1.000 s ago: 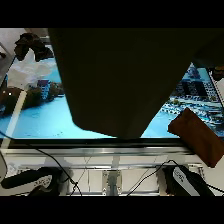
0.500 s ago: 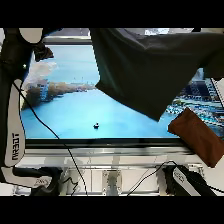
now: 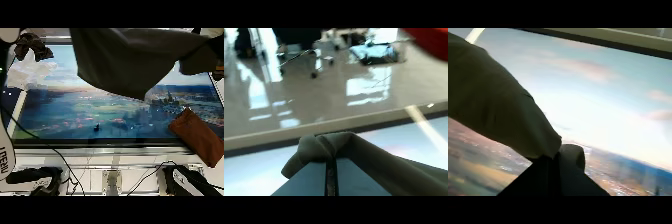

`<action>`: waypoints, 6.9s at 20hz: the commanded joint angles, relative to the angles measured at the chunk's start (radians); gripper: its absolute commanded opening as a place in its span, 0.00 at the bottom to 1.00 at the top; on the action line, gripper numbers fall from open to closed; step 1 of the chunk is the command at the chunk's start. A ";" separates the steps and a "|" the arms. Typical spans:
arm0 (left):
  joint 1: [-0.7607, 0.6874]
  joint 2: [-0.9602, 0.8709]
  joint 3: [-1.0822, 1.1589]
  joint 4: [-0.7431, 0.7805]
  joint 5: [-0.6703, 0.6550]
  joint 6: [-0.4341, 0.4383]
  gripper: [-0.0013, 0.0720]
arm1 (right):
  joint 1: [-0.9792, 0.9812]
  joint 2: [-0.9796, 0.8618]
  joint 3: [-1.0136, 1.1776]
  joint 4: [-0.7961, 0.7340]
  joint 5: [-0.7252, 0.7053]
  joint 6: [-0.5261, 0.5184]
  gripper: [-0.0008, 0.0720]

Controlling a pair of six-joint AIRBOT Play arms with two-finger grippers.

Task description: Fold the shirts.

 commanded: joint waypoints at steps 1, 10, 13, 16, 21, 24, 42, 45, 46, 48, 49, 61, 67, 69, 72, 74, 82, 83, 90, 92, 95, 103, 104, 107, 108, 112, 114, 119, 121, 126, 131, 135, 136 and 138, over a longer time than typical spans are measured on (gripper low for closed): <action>0.000 0.030 -0.002 0.189 -0.197 -0.046 0.04 | 0.135 -0.008 -0.001 0.071 0.053 -0.005 0.03; 0.009 0.143 -0.003 0.537 0.006 -0.266 0.04 | 0.248 -0.178 -0.001 0.029 0.013 0.029 0.03; 0.087 0.177 -0.003 0.534 0.018 -0.291 0.04 | 0.306 -0.286 -0.001 0.045 -0.125 -0.036 0.03; 0.118 0.192 -0.003 0.306 0.072 -0.262 0.04 | 0.328 -0.368 0.000 0.038 -0.229 -0.066 0.03; 0.118 0.161 -0.068 -0.439 0.102 0.106 0.04 | 0.302 -0.388 -0.001 -0.372 -0.143 0.030 0.03; 0.114 0.078 -0.077 -0.829 -0.081 0.261 0.04 | 0.242 -0.388 -0.015 -0.468 -0.082 0.042 0.03; 0.076 -0.239 -0.058 -0.734 -0.394 0.216 0.89 | 0.084 -0.396 -0.347 -0.089 -0.073 0.161 0.67; 0.180 -0.239 -0.068 -0.578 -0.537 0.175 0.89 | 0.135 -0.412 -0.500 0.014 -0.077 0.127 0.67; 0.211 -0.239 -0.077 -0.532 -0.570 0.169 0.89 | 0.172 -0.421 -0.531 0.027 -0.102 0.112 0.67; 0.263 -0.239 -0.090 -0.490 -0.621 0.169 0.89 | 0.276 -0.443 -0.559 0.024 -0.215 0.107 0.67; 0.284 -0.239 -0.095 -0.489 -0.636 0.169 0.89 | 0.325 -0.451 -0.558 0.017 -0.282 0.100 0.67; 0.317 -0.396 -0.095 -0.499 -0.711 0.143 0.89 | 0.470 -0.610 -0.558 0.051 -0.525 0.192 0.60; 0.317 -0.473 -0.095 -0.510 -0.708 0.144 0.89 | 0.469 -0.618 -0.558 0.071 -0.607 0.195 0.05; 0.317 -0.480 -0.095 -0.511 -0.695 0.143 0.89 | 0.462 -0.610 -0.558 0.068 -0.661 0.196 0.04; 0.317 -0.501 -0.095 -0.556 -0.687 0.143 0.89 | 0.426 -0.586 -0.504 -0.006 -0.625 0.218 0.04; 0.317 -0.524 -0.095 -0.631 -0.680 0.143 0.89 | 0.397 -0.562 -0.444 -0.140 -0.555 0.300 0.04; 0.271 -0.628 -0.095 -0.718 -0.705 0.140 0.89 | 0.357 -0.360 -0.393 -0.529 -0.131 0.410 0.04; 0.258 -0.643 -0.095 -0.718 -0.701 0.144 0.89 | 0.357 -0.341 -0.393 -0.557 -0.089 0.413 0.04; 0.206 -0.701 -0.095 -0.709 -0.658 0.133 0.89 | 0.357 -0.240 -0.394 -0.663 0.026 0.431 0.04; 0.206 -0.704 -0.095 -0.718 -0.658 0.108 0.89 | 0.357 -0.223 -0.393 -0.667 0.026 0.431 0.04; 0.204 -0.710 -0.095 -0.754 -0.655 0.065 0.89 | 0.357 -0.220 -0.394 -0.628 0.029 0.432 0.04; 0.162 -0.716 -0.095 -0.787 -0.647 0.004 0.89 | 0.360 -0.213 -0.394 -0.557 0.098 0.430 0.04; 0.149 -0.718 -0.095 -0.787 -0.648 0.001 0.89 | 0.360 -0.206 -0.394 -0.557 0.098 0.430 0.04; 0.115 -0.736 -0.095 -0.788 -0.649 -0.014 0.89 | 0.360 -0.185 -0.394 -0.557 0.093 0.430 0.04; 0.108 -0.743 -0.095 -0.790 -0.648 -0.019 0.89 | 0.360 -0.175 -0.394 -0.557 0.093 0.430 0.04; 0.099 -0.763 -0.095 -0.791 -0.594 -0.067 0.89 | 0.375 -0.126 -0.394 -0.534 0.095 0.428 0.04; 0.099 -0.763 -0.094 -0.807 -0.566 -0.071 0.89 | 0.394 -0.101 -0.394 -0.547 0.117 0.428 0.04; 0.099 -0.763 -0.094 -0.888 -0.562 -0.069 0.89 | 0.397 -0.043 -0.394 -0.554 0.232 0.428 0.04; 0.099 -0.763 -0.094 -0.926 -0.547 -0.070 0.89 | 0.397 -0.015 -0.394 -0.557 0.257 0.427 0.04; 0.090 -0.763 -0.095 -0.970 -0.580 -0.068 0.76 | 0.397 0.018 -0.394 -0.549 0.235 0.401 0.04; 0.064 -0.763 -0.094 -0.970 -0.752 0.005 0.73 | 0.397 0.018 -0.426 -0.558 0.161 0.401 0.04; 0.080 -0.750 -0.082 -0.930 -0.844 0.018 0.73 | 0.397 0.018 -0.483 -0.557 0.151 0.401 0.04; 0.085 -0.737 -0.082 -0.888 -0.837 0.011 0.73 | 0.397 0.018 -0.497 -0.557 0.151 0.401 0.04; 0.087 -0.702 -0.082 -0.776 -0.797 0.008 0.73 | 0.397 0.018 -0.517 -0.556 0.139 0.401 0.04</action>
